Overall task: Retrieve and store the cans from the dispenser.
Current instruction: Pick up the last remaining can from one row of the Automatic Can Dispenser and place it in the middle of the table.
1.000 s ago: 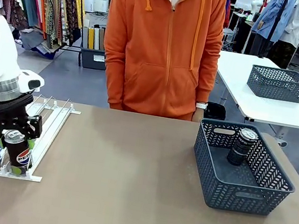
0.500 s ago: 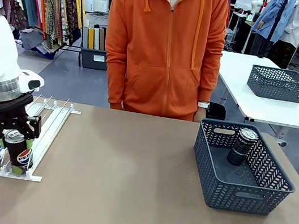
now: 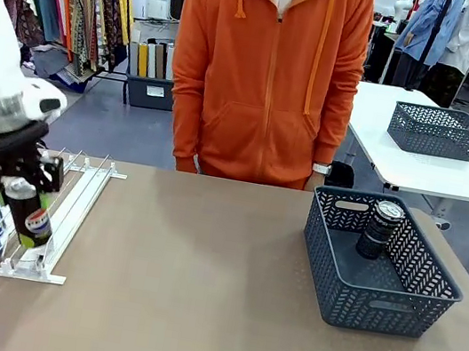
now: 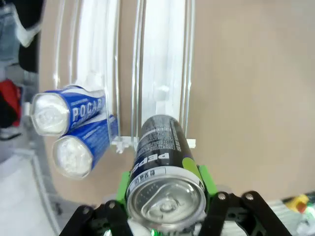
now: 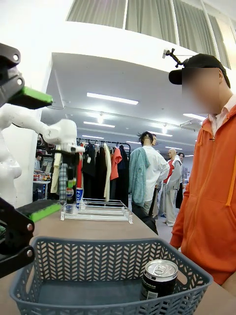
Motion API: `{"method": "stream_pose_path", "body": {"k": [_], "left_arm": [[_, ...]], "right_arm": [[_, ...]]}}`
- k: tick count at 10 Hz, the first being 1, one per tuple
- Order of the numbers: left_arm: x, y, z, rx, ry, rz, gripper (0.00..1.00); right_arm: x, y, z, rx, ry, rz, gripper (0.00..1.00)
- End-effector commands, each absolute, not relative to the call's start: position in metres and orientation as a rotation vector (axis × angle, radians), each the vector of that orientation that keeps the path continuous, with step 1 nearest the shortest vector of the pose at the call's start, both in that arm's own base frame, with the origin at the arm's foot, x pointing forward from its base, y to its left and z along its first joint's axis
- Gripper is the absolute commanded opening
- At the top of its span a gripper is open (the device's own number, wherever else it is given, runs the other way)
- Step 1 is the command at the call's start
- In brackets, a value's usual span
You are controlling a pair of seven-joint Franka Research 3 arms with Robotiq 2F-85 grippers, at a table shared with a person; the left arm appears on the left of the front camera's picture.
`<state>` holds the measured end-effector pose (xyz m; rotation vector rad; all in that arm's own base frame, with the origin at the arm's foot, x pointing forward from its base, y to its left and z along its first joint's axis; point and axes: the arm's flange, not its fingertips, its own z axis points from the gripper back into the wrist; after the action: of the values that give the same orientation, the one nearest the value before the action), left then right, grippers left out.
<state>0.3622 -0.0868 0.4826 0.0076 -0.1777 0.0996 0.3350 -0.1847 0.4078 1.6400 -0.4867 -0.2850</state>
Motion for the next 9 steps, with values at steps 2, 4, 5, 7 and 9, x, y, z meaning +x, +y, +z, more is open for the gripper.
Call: {"method": "stream_pose_path", "body": {"k": [2, 4, 5, 7, 9], "left_arm": [[0.315, -0.071, 0.576, -0.041, -0.370, 0.048, 0.00], [0.281, -0.051, 0.607, -0.169, -0.458, 0.026, 0.00], [0.272, -0.043, 0.610, -0.243, -0.456, 0.031, 0.00], [0.291, -0.063, 0.609, -0.085, -0.431, 0.058, 0.00], [0.291, -0.063, 0.609, -0.085, -0.431, 0.058, 0.00]], "right_arm": [[0.335, -0.186, 0.410, 1.635, -0.482, -0.262, 1.00], [0.335, -0.186, 0.410, 1.635, -0.482, -0.262, 1.00], [0.335, -0.186, 0.410, 1.635, -0.482, -0.262, 1.00], [0.335, -0.186, 0.410, 1.635, -0.482, -0.262, 1.00], [0.335, -0.186, 0.410, 1.635, -0.482, -0.262, 1.00]]}}
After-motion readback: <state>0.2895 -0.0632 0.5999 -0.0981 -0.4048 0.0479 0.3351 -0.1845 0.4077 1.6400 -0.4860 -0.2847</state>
